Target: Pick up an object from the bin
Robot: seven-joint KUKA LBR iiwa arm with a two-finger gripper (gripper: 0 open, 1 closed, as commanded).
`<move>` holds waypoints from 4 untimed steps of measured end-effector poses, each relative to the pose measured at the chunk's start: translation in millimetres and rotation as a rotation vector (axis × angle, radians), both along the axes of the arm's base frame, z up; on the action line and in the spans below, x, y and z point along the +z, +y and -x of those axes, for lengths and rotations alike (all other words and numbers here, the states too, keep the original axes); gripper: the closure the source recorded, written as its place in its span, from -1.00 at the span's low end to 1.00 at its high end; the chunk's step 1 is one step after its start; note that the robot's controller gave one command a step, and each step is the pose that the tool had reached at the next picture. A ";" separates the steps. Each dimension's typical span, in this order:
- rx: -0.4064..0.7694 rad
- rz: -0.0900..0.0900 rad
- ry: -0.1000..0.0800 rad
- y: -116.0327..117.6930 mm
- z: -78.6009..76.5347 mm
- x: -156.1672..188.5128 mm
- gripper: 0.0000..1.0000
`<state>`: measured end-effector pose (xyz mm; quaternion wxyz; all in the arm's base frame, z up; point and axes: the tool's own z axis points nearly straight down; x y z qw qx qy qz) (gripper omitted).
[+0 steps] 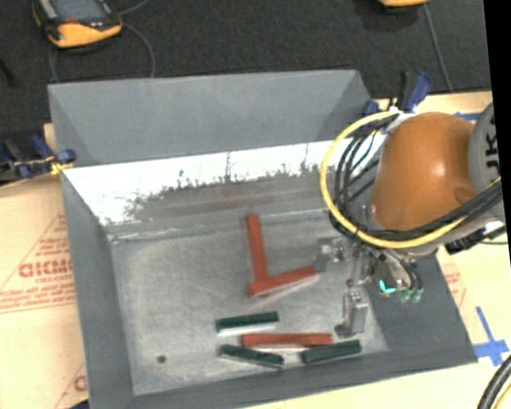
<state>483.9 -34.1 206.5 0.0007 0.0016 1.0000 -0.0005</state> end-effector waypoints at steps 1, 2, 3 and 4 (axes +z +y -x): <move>-0.334 -0.003 -0.003 15.9 9.6 -133.8 -1.00; -0.330 -0.002 -0.001 15.4 10.2 -132.7 1.00; -0.330 -0.002 -0.005 15.1 8.7 -132.0 -1.00; -0.327 -0.001 -0.002 15.1 10.2 -132.7 1.00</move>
Offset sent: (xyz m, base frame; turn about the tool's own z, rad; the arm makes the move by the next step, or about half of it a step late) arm -0.0108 0.0159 -0.1327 0.3343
